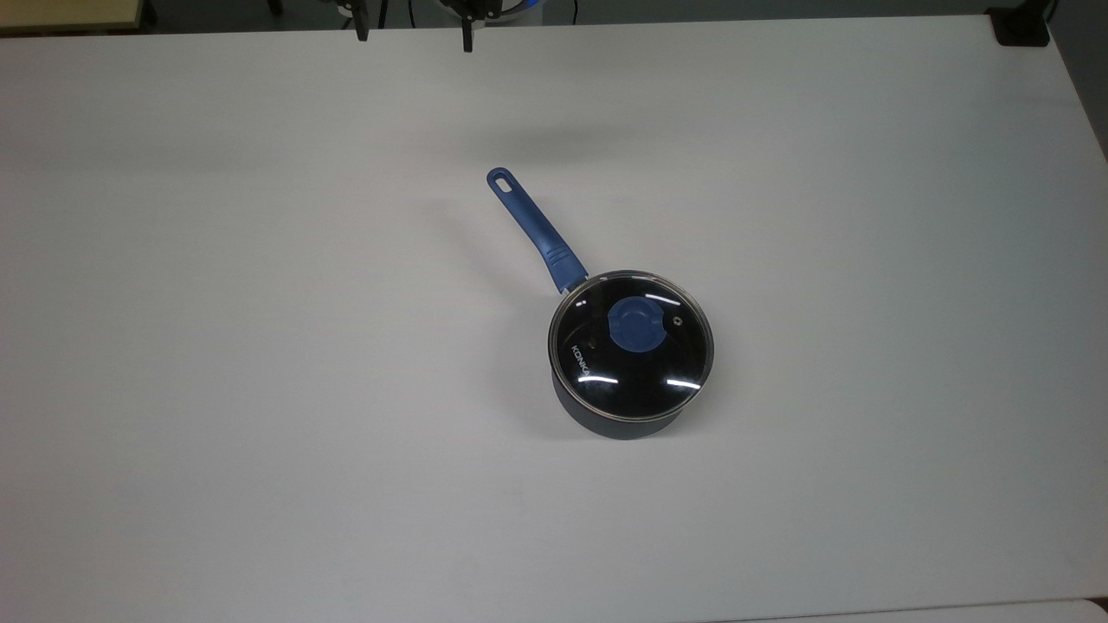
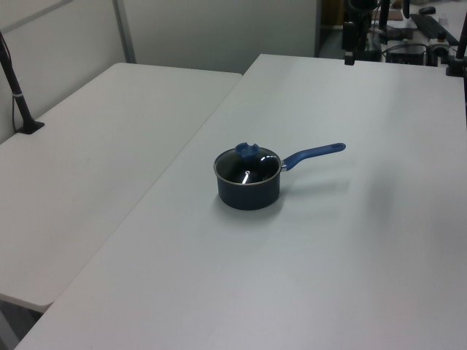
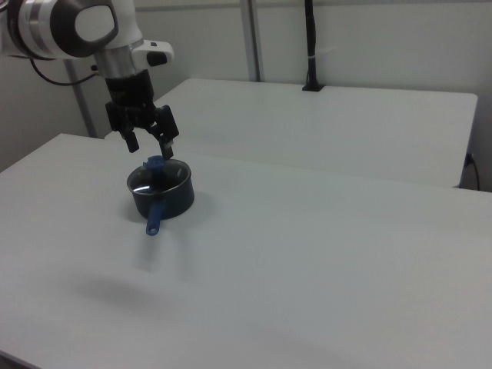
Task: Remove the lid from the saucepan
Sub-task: 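Move the open gripper down over the blue knob of the glass lid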
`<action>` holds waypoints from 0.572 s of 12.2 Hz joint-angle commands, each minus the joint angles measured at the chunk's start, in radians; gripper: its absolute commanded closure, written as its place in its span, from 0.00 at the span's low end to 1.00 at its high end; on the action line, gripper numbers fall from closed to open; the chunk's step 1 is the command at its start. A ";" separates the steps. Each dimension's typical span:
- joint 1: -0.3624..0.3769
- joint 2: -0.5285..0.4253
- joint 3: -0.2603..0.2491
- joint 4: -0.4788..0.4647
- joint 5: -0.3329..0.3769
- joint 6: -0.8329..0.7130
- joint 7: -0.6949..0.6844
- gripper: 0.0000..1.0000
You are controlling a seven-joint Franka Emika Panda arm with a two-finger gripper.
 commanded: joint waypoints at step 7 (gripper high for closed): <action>0.079 0.174 0.005 0.114 0.057 0.121 -0.029 0.00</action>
